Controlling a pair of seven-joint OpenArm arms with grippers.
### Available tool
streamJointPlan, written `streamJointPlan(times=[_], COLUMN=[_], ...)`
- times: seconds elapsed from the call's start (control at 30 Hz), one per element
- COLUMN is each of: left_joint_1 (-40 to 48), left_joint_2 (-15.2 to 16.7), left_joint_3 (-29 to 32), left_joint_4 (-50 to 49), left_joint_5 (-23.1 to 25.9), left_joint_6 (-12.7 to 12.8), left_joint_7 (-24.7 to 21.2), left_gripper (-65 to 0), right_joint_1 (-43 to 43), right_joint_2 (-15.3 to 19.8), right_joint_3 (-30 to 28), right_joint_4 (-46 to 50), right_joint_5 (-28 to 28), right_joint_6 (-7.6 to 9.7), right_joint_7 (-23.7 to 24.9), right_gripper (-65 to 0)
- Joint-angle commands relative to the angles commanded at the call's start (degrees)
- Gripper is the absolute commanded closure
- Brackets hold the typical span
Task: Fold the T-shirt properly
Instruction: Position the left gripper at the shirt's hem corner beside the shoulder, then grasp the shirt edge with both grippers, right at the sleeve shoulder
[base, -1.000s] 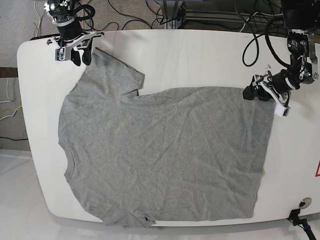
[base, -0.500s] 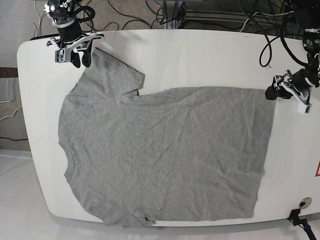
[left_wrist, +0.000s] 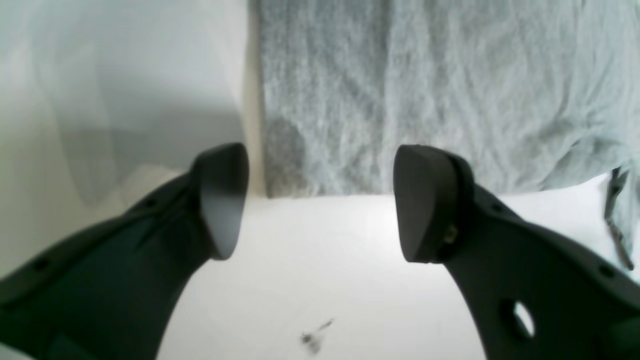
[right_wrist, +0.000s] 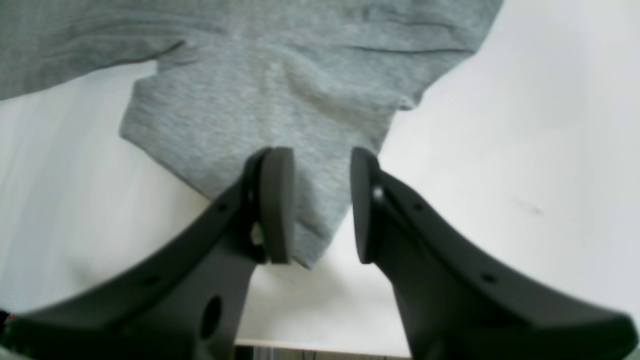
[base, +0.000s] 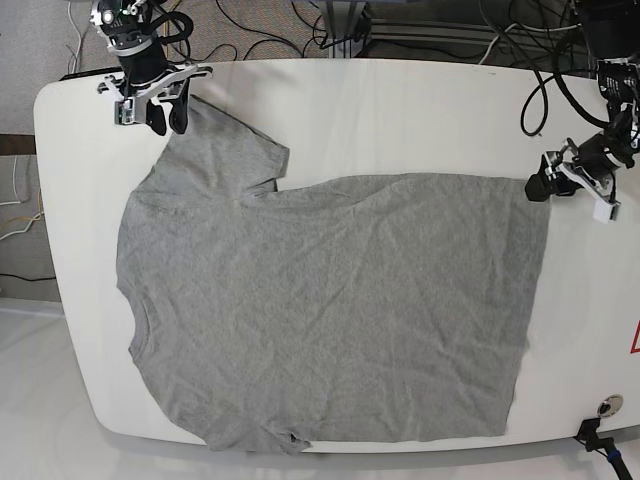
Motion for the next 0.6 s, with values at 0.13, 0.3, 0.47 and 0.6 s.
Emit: streamJointPlan(times=[0.13, 0.3, 0.47, 0.6], left_joint_1=[-1.41, -3.87, -6.33, -6.77], left_joint_2=[2.29, 3.60, 3.78, 3.78], left_joint_3=[0.09, 2.37, 2.55, 2.55], left_joint_4=[-0.18, -0.26, -2.99, -2.99], left_joint_5=[0.00, 0.09, 0.09, 0.00], left_joint_6=[0.00, 0.18, 0.18, 0.18], left_joint_7=[0.18, 0.09, 0.09, 0.00], left_gripper=[-43.4, -43.4, -43.2, -38.5], right_joint_1=[0.00, -0.09, -0.18, -0.26], right_joint_2=[0.00, 0.00, 0.00, 0.00], right_joint_3=[0.00, 0.00, 0.00, 0.00], right_joint_4=[0.00, 0.00, 0.00, 0.00], right_joint_5=[0.00, 0.00, 0.00, 0.00], right_joint_6=[0.00, 0.00, 0.00, 0.00], right_joint_7=[0.00, 0.00, 0.00, 0.00], right_gripper=[-18.7, -18.7, -18.7, -18.7])
